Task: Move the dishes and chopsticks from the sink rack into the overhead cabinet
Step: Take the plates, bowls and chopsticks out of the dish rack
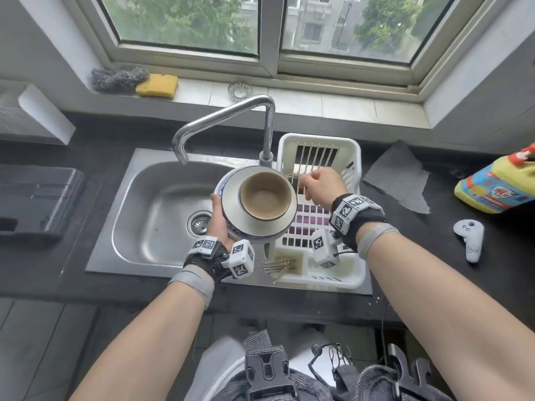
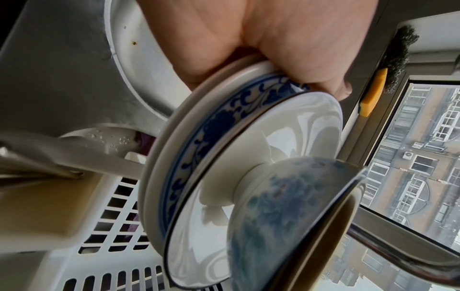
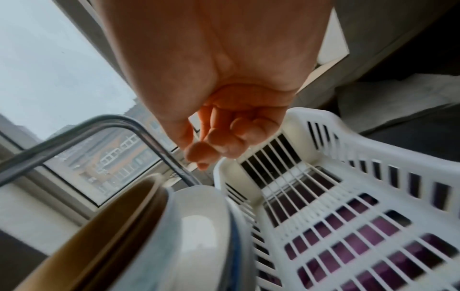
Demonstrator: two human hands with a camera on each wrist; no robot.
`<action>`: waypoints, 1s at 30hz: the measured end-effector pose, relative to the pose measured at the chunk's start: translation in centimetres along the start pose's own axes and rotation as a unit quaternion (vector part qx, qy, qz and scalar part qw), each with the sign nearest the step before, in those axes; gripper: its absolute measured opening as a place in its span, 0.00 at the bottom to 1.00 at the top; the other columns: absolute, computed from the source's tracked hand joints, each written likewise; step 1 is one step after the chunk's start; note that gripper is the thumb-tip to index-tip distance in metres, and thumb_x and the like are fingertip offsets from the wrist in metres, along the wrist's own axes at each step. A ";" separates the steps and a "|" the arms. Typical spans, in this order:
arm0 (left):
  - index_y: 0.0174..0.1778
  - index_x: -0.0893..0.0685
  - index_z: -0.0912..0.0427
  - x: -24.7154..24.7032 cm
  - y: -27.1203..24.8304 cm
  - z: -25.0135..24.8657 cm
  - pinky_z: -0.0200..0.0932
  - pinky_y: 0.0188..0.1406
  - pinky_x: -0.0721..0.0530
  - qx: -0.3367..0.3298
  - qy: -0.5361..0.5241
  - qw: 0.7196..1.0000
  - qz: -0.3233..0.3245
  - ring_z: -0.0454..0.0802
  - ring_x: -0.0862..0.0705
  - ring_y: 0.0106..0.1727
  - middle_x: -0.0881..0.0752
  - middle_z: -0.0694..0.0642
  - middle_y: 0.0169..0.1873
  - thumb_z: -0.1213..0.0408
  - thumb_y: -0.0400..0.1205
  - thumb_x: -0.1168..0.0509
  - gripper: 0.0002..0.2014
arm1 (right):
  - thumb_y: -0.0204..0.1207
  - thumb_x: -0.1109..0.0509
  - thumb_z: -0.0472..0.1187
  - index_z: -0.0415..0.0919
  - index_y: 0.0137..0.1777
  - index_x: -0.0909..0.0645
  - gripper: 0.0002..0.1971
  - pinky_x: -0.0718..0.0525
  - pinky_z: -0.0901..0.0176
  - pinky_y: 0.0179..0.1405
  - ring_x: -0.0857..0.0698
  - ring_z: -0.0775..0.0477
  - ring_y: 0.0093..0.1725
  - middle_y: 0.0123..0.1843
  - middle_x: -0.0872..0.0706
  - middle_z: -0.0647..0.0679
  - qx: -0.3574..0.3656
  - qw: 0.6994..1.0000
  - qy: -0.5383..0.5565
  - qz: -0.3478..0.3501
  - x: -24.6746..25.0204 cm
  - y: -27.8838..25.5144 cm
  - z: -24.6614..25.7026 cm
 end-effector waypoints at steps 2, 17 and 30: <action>0.71 0.19 0.59 0.9 -0.2 0.0 0.52 0.22 0.11 -0.003 -0.001 1.000 -0.010 0.60 0.07 0.33 0.07 0.63 0.40 0.28 0.83 0.54 0.40 | 0.82 0.32 0.45 0.42 0.42 0.11 0.12 0.09 0.52 0.37 0.16 0.49 0.33 0.38 0.08 0.44 -0.030 0.996 -0.028 0.074 -1.7 -0.6 -2.6; 0.54 0.15 0.59 5.3 -5.7 3.4 0.44 0.14 0.15 -0.048 -0.031 0.994 -0.094 0.54 0.09 0.26 0.09 0.60 0.36 0.35 0.86 0.51 0.31 | 0.65 0.17 0.33 0.53 0.64 0.23 0.30 0.23 0.64 0.35 0.22 0.51 0.36 0.39 0.21 0.49 0.067 0.900 -0.188 0.388 -13.5 -9.4 -8.0; 0.73 0.18 0.58 8.2 -10.6 6.2 0.50 0.26 0.10 -0.061 -0.094 0.986 -0.125 0.61 0.11 0.51 0.12 0.66 0.61 0.30 0.83 0.50 0.38 | 0.69 0.19 0.51 0.57 0.41 0.18 0.09 0.24 0.62 0.44 0.16 0.50 0.42 0.39 0.15 0.58 0.173 0.940 -0.207 0.209 -15.7 -10.9 -6.8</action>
Point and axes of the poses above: each hand's wrist, its own y-axis towards the middle knuckle, its own x-axis out of the back of the hand, z = x × y, the point moved 9 cm from there along y, towards the middle knuckle
